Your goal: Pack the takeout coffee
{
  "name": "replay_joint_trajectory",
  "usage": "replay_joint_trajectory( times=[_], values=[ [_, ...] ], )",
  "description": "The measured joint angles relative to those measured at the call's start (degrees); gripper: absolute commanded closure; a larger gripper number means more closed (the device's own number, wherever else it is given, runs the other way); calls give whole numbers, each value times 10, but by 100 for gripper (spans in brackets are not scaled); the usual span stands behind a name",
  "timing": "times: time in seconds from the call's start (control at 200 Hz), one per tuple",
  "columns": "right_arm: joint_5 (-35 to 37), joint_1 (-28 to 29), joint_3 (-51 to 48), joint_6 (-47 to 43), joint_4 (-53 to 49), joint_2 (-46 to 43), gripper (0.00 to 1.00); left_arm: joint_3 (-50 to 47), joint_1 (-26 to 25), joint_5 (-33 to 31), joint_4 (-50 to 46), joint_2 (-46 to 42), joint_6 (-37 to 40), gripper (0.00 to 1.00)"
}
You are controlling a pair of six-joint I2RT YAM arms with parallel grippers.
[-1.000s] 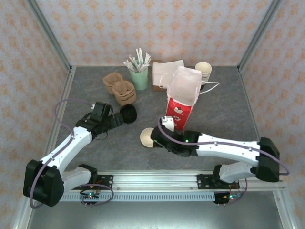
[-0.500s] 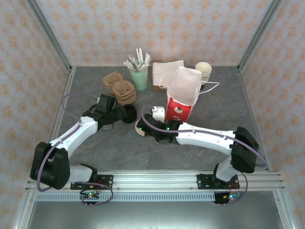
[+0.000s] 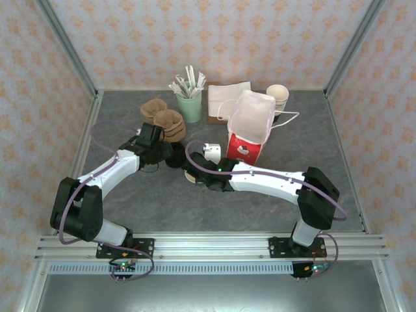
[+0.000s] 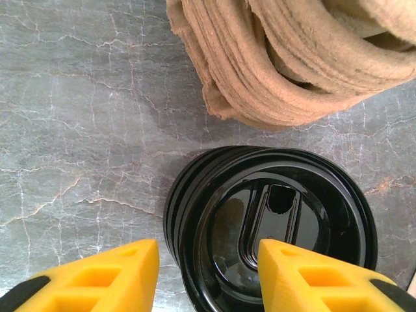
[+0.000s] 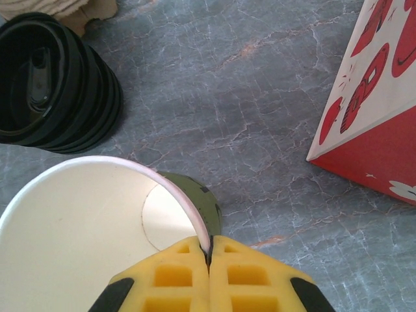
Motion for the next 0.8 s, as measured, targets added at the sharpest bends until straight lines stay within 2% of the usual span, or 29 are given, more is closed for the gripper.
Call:
replay_joint_trajectory(
  times=[0.245,0.42,0.57,0.726,0.796],
  values=[
    [-1,-5,14,0,0,13,99,8,0,-9,-1,12,0,58],
    [-6,-5,17,-1,0,23,85,10,0,-9,-1,25,1,63],
    [-11,-7,17,0,0,25,82,10,0,-9,0,30,3,67],
    [-13,-10,17,0,0,25,75,10,0,-8,0,39,2,68],
    [-13,-10,17,0,0,25,70,10,0,-8,1,42,2,73]
  ],
)
